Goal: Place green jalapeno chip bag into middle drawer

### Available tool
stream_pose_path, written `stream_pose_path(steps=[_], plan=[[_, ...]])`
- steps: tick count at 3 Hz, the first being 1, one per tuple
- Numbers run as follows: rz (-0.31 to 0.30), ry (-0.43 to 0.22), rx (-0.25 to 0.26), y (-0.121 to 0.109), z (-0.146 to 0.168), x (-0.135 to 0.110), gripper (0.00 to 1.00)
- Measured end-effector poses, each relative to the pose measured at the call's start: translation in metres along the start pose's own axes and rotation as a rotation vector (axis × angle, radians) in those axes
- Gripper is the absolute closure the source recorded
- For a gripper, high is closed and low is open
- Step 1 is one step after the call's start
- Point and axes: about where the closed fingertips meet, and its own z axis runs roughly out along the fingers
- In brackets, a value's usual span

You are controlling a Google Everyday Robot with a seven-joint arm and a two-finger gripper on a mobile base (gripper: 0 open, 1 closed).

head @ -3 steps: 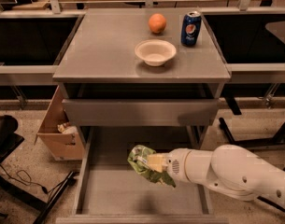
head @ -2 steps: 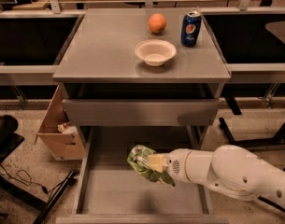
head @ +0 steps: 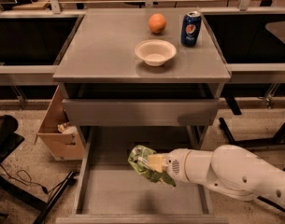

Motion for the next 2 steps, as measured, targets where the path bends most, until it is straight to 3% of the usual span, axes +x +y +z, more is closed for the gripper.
stream_pose_path(steps=[1,2], plan=[[0.0,0.0,0.0,0.0,0.0,0.0,0.11],[0.0,0.0,0.0,0.0,0.0,0.0,0.0]])
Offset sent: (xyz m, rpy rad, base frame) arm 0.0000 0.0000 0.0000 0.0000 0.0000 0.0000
